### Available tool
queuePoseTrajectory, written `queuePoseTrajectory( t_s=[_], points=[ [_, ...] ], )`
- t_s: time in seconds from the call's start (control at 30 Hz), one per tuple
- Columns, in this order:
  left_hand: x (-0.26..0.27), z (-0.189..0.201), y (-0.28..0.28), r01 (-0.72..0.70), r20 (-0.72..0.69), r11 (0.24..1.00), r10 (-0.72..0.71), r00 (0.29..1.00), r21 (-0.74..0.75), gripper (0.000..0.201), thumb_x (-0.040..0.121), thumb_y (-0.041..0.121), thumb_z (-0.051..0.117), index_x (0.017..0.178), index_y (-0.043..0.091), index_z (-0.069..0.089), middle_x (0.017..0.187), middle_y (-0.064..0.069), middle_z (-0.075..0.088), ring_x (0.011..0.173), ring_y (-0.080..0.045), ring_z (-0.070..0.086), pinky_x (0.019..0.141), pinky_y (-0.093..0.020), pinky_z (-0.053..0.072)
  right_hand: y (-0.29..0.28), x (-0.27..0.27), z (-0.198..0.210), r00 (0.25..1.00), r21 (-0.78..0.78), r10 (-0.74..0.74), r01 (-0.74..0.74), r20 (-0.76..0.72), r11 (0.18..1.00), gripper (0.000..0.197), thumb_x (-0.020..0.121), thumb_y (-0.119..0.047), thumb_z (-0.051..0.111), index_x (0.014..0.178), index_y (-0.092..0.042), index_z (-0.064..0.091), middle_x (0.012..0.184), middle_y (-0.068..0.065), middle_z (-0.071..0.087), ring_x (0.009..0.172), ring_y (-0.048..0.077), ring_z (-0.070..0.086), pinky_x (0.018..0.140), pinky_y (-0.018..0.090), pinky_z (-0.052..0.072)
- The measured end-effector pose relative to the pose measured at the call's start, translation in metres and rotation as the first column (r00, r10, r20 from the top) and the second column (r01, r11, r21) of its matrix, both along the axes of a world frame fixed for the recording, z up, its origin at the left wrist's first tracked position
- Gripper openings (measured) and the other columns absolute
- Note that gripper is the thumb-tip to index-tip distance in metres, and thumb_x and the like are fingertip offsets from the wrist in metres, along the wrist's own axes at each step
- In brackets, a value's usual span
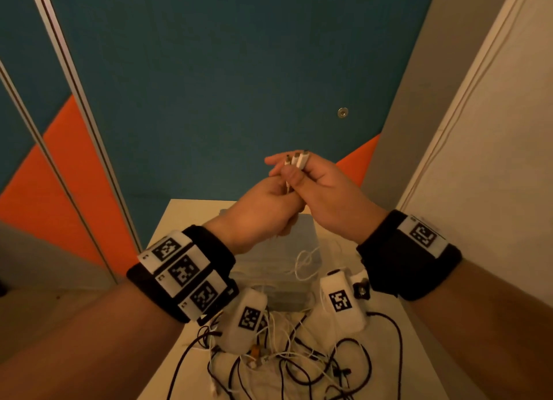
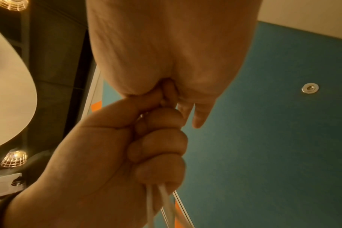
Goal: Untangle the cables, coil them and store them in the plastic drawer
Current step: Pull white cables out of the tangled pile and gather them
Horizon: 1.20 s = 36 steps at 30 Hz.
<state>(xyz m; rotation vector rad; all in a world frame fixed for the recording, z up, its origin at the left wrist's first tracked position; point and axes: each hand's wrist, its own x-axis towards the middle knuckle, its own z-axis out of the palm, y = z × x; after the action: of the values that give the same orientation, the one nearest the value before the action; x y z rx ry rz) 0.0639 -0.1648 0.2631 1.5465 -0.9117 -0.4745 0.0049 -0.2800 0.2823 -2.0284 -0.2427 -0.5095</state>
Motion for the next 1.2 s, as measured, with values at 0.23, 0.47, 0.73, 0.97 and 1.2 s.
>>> queuePoseTrajectory(
  t_s=[0.23,0.47,0.73,0.97,1.2],
  points=[
    [-0.002,-0.043,-0.007,-0.149,-0.098,0.982,0.138,0.986,-0.119,0.027,0.099,0.027,0.056,0.076,0.016,0.063,0.055,0.001,0.054,0.056,-0.013,0.055,0.061,-0.024,0.043,-0.008,0.026,0.065,0.992,0.350,-0.126,0.112,0.019,0.930,0.026,0.105,-0.025,0.032,0.083,-0.017,0.042,0.051,-0.005,0.049,0.047,0.019,0.060,0.062,0.038,0.054],
    [-0.017,-0.054,-0.005,-0.062,-0.190,0.995,0.047,0.981,-0.073,0.036,0.100,0.029,0.054,0.067,0.017,0.046,0.055,-0.003,0.040,0.048,-0.014,0.038,0.049,-0.024,0.035,-0.023,0.035,0.116,0.979,0.284,-0.194,0.168,0.065,0.944,0.024,0.104,-0.032,0.032,0.087,-0.017,0.041,0.054,-0.005,0.038,0.040,0.012,0.041,0.050,0.033,0.053],
    [-0.034,-0.079,0.007,0.039,-0.233,0.992,-0.010,0.972,0.119,0.033,0.102,0.034,0.048,0.074,0.017,0.048,0.058,0.003,0.044,0.049,-0.009,0.045,0.055,-0.028,0.046,-0.044,0.036,0.169,0.925,0.332,-0.324,0.248,0.199,0.910,0.023,0.104,-0.032,0.028,0.089,-0.017,0.039,0.056,-0.005,0.034,0.041,0.012,0.036,0.050,0.028,0.050],
    [-0.037,-0.089,0.017,0.209,-0.141,0.926,-0.172,0.975,0.314,0.012,0.093,0.036,0.065,0.104,0.033,0.060,0.098,0.013,0.062,0.081,0.006,0.060,0.073,-0.015,0.050,-0.035,0.036,0.160,0.951,0.272,-0.266,0.217,0.156,0.937,0.025,0.104,-0.033,0.031,0.086,-0.017,0.040,0.055,-0.003,0.036,0.040,0.014,0.041,0.051,0.034,0.055],
    [0.009,0.011,0.028,-0.060,0.177,0.971,0.019,0.984,0.230,0.117,0.057,0.085,0.059,0.155,0.039,0.015,0.162,0.011,0.022,0.147,-0.006,0.021,0.121,-0.038,0.023,-0.022,0.039,0.123,0.976,0.166,-0.203,0.189,0.072,0.968,0.027,0.104,-0.029,0.035,0.081,-0.020,0.046,0.068,0.003,0.063,0.077,0.015,0.066,0.081,0.033,0.050]
  ],
)
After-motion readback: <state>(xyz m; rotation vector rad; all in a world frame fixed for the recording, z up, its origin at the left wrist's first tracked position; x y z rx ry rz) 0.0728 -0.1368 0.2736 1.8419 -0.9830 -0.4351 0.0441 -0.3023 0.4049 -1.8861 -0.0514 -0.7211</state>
